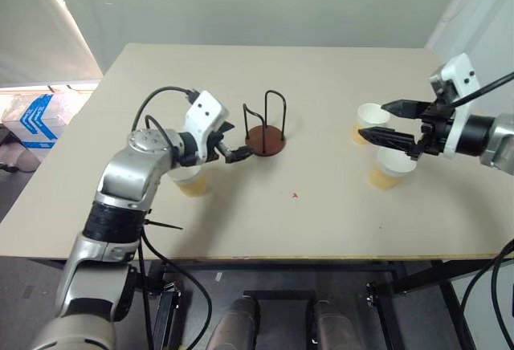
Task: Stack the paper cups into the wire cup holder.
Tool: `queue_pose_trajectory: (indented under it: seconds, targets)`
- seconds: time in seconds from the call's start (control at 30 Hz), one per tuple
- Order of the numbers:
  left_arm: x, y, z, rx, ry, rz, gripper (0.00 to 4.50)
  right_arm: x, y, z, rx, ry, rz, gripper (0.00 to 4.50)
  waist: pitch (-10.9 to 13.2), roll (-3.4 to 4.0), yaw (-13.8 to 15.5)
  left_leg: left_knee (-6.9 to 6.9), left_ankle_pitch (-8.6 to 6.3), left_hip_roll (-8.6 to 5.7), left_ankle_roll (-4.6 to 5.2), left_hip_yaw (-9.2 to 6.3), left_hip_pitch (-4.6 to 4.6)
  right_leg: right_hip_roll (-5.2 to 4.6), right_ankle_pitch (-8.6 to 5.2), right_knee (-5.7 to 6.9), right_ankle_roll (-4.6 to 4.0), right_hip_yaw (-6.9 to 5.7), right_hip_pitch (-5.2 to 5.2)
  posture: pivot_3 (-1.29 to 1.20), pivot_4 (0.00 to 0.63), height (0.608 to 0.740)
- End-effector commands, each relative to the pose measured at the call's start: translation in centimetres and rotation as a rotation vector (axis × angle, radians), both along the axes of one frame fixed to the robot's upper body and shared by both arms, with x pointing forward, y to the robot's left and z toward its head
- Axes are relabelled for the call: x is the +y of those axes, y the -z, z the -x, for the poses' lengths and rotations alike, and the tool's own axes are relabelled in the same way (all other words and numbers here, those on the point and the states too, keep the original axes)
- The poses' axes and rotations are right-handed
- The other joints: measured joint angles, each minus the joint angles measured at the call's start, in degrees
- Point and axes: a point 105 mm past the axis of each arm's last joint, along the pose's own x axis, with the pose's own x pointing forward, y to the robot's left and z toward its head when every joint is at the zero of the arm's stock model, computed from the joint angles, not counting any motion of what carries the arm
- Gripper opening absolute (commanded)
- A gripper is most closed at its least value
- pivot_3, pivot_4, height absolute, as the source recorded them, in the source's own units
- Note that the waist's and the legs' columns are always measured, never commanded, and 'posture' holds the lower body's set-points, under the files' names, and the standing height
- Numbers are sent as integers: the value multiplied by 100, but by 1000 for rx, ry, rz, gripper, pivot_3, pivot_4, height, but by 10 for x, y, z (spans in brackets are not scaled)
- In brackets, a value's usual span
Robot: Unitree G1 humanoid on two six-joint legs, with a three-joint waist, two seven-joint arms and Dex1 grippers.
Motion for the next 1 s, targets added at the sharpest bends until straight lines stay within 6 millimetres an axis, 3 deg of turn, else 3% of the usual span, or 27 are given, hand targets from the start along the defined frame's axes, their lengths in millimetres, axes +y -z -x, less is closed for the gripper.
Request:
queue_pose_trajectory:
  seconds: [0.03, 0.2, 0.33, 0.8, 1.0]
  targets:
    - [-7, -9, -4, -42, 13, -13, 4500, 3, -16, 13, -56, -45, 12, 4490, 0, 0, 3, 0, 0, 0, 0, 0, 0, 0, 0, 0, 1, 0, 0, 0, 150, 740]
    - [-13, -6, -9, -46, 18, -26, 4500, 6, -17, 15, -51, -69, 20, 4490, 1, -2, 8, 3, 1, -2, 3, 0, 0, -1, 0, -1, 3, 2, 4, 0, 150, 740]
    - [-30, -4, -18, -45, 11, -14, 4500, 11, -15, 19, -26, -117, 38, 4490, 2, -3, 35, 3, 3, -2, 8, -1, 0, -1, 0, 0, 5, 0, 6, 0, 150, 740]
    - [-39, 0, -31, -48, -30, -27, 4500, 11, -15, 21, -15, -138, 58, 4490, 3, -5, 33, 5, 6, -3, 11, 12, 0, -3, 0, -4, 28, 5, 8, 0, 150, 740]
    - [-59, 8, -52, -60, -101, -4, 4500, 10, -16, 21, -16, -130, 56, 4490, 4, -7, 83, 11, 13, -9, 25, 14, -2, -11, 5, -8, 40, 7, 15, 0, 150, 740]
